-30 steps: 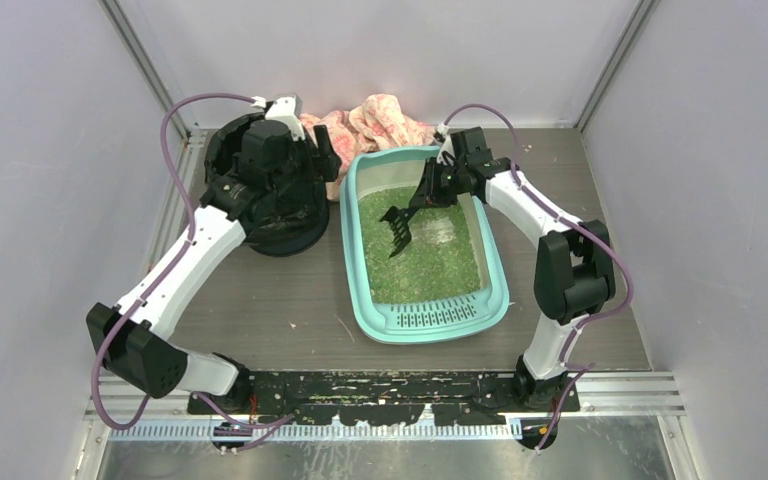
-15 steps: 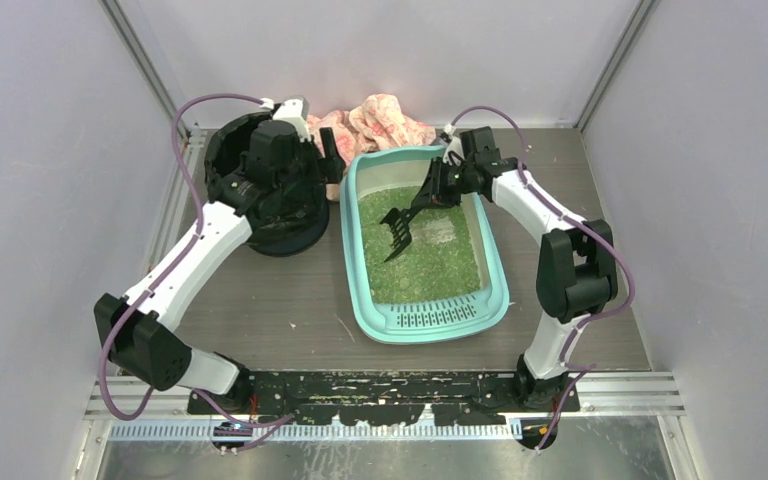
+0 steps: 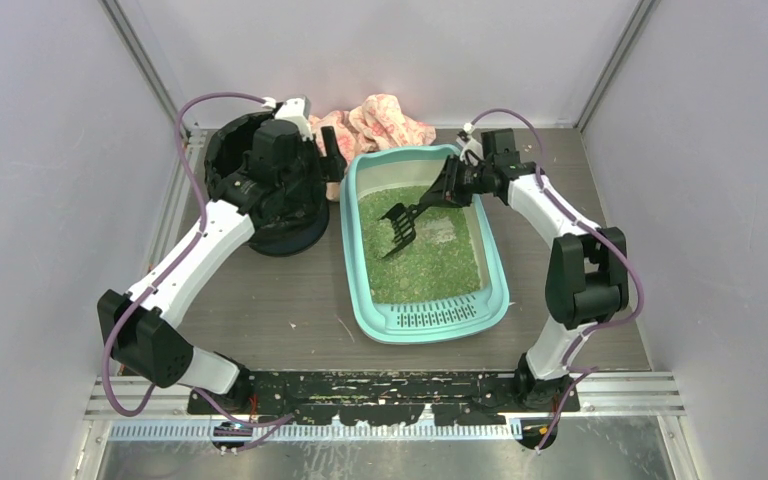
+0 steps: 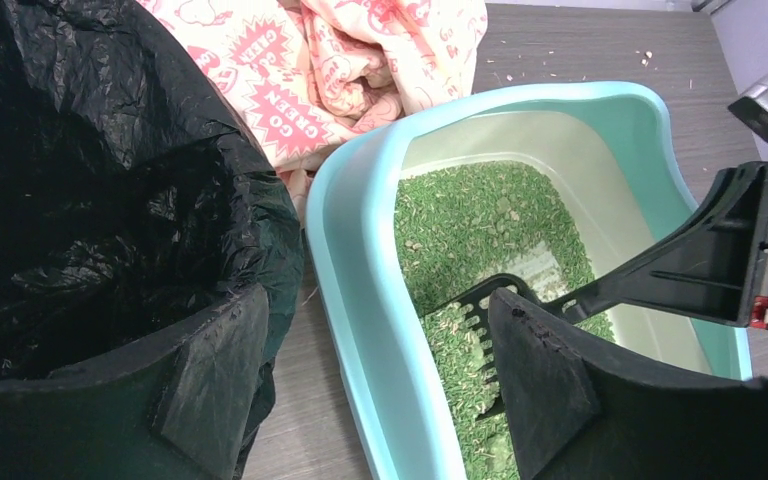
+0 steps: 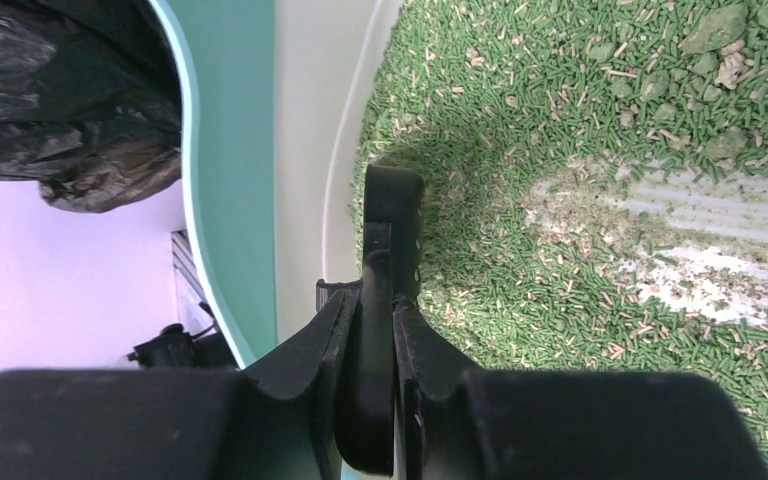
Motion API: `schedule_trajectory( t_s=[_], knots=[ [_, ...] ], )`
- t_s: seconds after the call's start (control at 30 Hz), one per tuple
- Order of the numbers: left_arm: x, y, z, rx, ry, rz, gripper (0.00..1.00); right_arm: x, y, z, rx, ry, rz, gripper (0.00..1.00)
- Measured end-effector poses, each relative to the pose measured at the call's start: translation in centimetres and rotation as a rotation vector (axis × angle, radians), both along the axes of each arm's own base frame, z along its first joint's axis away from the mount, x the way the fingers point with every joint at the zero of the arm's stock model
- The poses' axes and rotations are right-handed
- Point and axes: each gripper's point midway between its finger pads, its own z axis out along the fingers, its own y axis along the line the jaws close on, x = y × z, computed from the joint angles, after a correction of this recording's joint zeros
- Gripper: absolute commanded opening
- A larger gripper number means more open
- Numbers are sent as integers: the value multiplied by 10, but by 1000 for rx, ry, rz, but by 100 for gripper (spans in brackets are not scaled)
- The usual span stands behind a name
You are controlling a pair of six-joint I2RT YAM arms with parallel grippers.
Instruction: Clean the litter box
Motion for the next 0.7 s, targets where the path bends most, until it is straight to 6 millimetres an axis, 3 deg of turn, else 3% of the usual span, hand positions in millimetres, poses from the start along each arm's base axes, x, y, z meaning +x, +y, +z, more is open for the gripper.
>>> schedule_trajectory(
  t_s=[0.43,0.6,0.7],
  knots=[
    [5,0,11,-5,-33,10,80,6,-35,50,109,-100,-41,1],
    [6,0,12,1,-39,7,80,2,-74,43,145,-82,-124,1],
    [6,1,12,7,-42,5,80,-3,-80,30,165,-48,-161,1]
  ],
)
